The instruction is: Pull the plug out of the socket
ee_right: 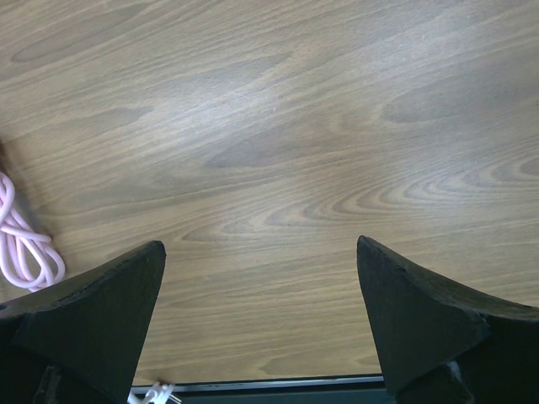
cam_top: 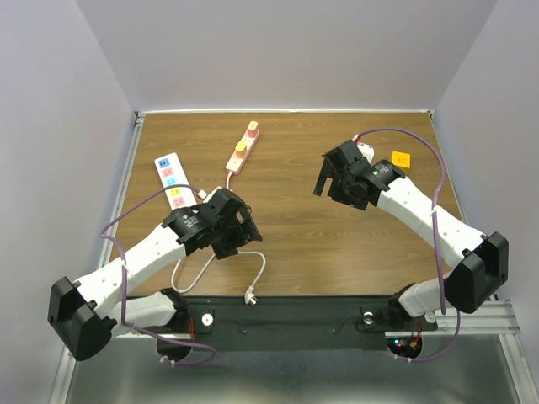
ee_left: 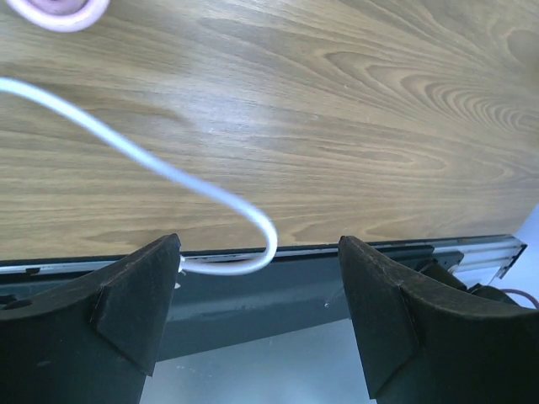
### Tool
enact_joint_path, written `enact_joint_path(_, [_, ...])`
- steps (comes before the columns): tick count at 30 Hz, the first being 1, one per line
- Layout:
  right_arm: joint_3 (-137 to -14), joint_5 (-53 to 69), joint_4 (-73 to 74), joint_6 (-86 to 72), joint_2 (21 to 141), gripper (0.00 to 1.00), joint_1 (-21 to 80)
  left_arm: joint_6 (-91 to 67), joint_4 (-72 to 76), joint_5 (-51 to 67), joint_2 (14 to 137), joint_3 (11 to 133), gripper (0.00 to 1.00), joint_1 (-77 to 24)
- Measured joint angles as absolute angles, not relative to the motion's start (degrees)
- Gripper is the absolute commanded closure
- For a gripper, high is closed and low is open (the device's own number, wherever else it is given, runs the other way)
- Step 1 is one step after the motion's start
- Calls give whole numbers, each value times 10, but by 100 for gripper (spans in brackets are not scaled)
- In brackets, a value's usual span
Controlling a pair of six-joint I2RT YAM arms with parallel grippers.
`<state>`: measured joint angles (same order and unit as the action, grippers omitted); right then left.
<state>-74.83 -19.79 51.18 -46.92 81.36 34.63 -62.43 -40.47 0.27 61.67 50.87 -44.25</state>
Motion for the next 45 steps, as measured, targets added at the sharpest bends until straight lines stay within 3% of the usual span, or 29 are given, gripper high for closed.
enact_joint_path(10, [-748,-196,512,-463,814,0,346,-648,-417,-9,608,498,12,-471])
enact_joint_path(19, [-748,-194,512,-463,814,0,346,-635,-339,22,720,473,14,-484])
enact_joint_path(20, [-748,-194,512,-463,814,0,346,-632,-330,23,731,471,17,-484])
enact_joint_path(22, [-748,-193,512,-463,814,0,346,-627,-303,28,753,468,60,-484])
enact_joint_path(23, [-748,-192,512,-463,814,0,346,-620,-295,31,761,468,91,-484])
enact_joint_path(24, [-748,-192,512,-463,814,0,346,-614,-280,36,773,468,100,-484])
enact_joint_path(31, [-748,-189,512,-462,814,0,346,-568,-323,0,772,552,100,-433])
enact_joint_path(40, [-764,-178,514,-452,838,0,346,-391,-389,-100,719,844,100,-111])
enact_joint_path(45, [-787,-168,514,-442,875,0,346,-331,-374,-109,764,900,100,-4])
